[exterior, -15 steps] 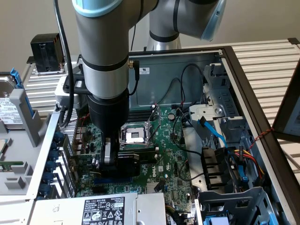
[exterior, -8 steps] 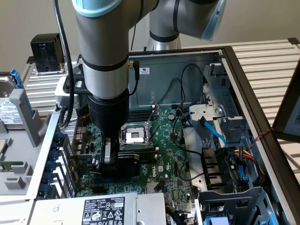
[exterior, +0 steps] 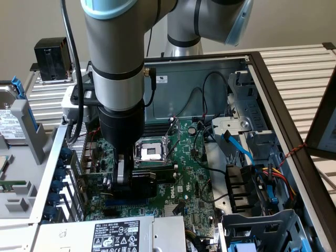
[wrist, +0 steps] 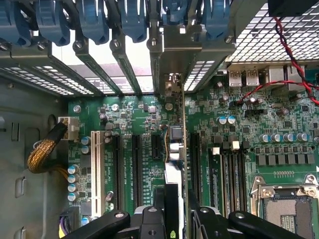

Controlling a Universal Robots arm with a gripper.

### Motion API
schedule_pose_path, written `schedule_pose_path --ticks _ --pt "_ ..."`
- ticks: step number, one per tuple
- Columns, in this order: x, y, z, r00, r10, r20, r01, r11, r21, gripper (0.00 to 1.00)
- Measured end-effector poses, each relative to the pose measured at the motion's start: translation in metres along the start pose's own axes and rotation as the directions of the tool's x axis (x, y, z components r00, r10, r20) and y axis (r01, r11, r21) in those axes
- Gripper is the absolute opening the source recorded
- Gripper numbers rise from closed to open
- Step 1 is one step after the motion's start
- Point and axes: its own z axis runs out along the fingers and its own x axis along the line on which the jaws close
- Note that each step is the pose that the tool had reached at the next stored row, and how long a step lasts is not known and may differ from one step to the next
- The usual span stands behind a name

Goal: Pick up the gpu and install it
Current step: 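Insert the gpu into the slot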

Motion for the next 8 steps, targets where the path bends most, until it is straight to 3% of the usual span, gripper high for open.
schedule_pose_path --ticks 8 --pt "0.0 -0.0001 0.002 1.0 -0.005 -0.0004 0.005 1.0 0.0 0.27"
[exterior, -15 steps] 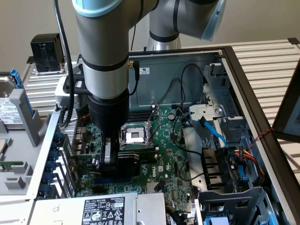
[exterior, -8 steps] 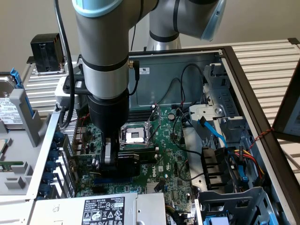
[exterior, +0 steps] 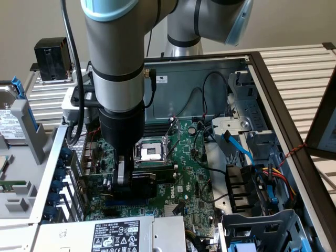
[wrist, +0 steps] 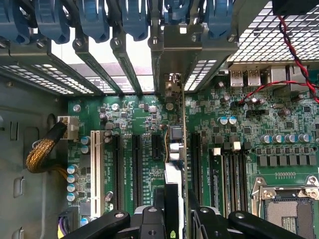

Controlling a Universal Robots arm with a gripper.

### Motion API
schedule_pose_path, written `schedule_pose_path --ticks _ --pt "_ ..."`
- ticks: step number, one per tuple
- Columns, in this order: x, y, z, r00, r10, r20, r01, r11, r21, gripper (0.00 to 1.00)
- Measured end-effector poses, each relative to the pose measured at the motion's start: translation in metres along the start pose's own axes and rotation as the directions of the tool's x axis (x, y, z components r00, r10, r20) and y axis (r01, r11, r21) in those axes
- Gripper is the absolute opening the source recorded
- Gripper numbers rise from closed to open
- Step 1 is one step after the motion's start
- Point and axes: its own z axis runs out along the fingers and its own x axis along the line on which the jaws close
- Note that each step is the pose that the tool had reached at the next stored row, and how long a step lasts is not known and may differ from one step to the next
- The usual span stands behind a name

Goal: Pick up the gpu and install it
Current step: 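Insert the gpu into the slot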

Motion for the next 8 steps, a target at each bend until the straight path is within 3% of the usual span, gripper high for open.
schedule_pose_path --ticks 8 --pt "0.0 -0.0001 0.0002 1.0 -0.001 -0.0002 0.001 1.0 -0.0001 0.27"
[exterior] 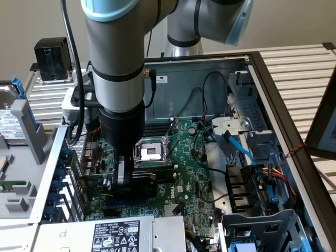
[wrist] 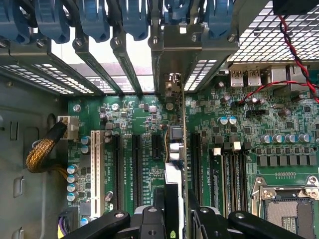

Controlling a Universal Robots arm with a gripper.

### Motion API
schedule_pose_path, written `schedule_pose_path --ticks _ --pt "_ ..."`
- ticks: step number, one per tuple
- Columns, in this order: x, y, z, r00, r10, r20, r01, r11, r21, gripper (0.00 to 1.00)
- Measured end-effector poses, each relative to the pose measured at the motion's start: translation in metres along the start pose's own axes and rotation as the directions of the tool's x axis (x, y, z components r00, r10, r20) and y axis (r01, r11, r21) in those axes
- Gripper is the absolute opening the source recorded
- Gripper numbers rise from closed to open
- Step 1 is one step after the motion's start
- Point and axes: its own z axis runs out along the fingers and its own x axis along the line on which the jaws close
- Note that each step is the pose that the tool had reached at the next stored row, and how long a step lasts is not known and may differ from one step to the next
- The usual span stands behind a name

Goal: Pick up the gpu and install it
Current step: 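Insert the gpu into the slot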

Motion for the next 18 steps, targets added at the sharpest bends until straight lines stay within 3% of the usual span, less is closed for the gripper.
schedule_pose_path --ticks 18 --pt "0.0002 -0.0001 0.0006 1.0 0.0 -0.0001 0.0 1.0 0.0001 0.27"
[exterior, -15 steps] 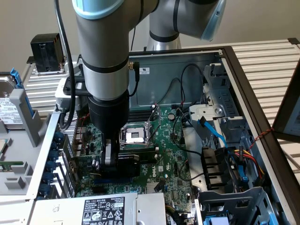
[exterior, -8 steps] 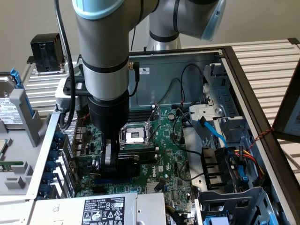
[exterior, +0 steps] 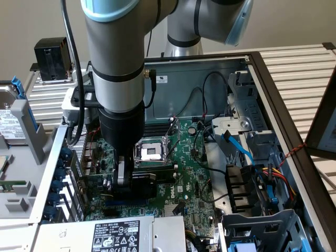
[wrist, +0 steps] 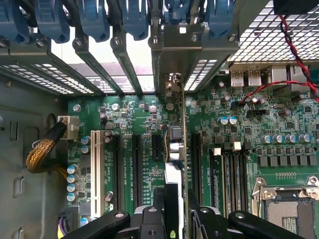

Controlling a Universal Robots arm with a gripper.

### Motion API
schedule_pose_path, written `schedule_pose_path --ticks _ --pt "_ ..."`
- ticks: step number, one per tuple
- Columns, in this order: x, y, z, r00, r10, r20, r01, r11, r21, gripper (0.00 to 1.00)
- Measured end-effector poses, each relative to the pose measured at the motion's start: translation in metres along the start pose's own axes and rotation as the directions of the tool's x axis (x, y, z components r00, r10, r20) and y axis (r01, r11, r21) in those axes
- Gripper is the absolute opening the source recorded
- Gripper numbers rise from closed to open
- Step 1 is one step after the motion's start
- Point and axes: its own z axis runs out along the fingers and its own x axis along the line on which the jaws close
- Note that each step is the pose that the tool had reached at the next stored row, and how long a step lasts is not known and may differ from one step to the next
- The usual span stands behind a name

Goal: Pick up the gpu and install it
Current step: 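Insert the gpu into the slot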

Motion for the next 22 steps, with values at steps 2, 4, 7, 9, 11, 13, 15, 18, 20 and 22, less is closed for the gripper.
schedule_pose_path --ticks 2,4,7,9,11,13,15,18,20,22 --pt "0.0001 0.0 0.0 1.0 0.0 -0.0001 0.0 1.0 0.0 0.27" --pt "0.0003 0.0001 0.0 1.0 -0.001 -0.0001 0.001 1.0 0.0001 0.27" --pt "0.0003 0.0001 0.0 1.0 -0.001 -0.0001 0.001 1.0 0.0 0.27" --pt "0.0003 0.0001 0.0 1.0 -0.001 -0.0002 0.001 1.0 0.0 0.27" --pt "0.0003 0.0001 0.0 1.0 -0.001 -0.0002 0.001 1.0 0.0 0.27" --pt "0.0003 0.0001 0.0 1.0 -0.001 -0.0004 0.001 1.0 -0.0001 0.27" --pt "0.0003 0.0001 0.0002 1.0 -0.001 -0.0004 0.001 1.0 -0.0001 0.27" --pt "0.0003 0.0001 0.0004 1.0 -0.002 -0.0004 0.002 1.0 -0.0001 0.27" --pt "0.0003 0.0001 0.0006 1.0 -0.003 -0.0005 0.003 1.0 -0.0002 0.27" --pt "0.0003 0.0001 0.0008 1.0 -0.003 -0.0005 0.003 1.0 -0.0001 0.27"
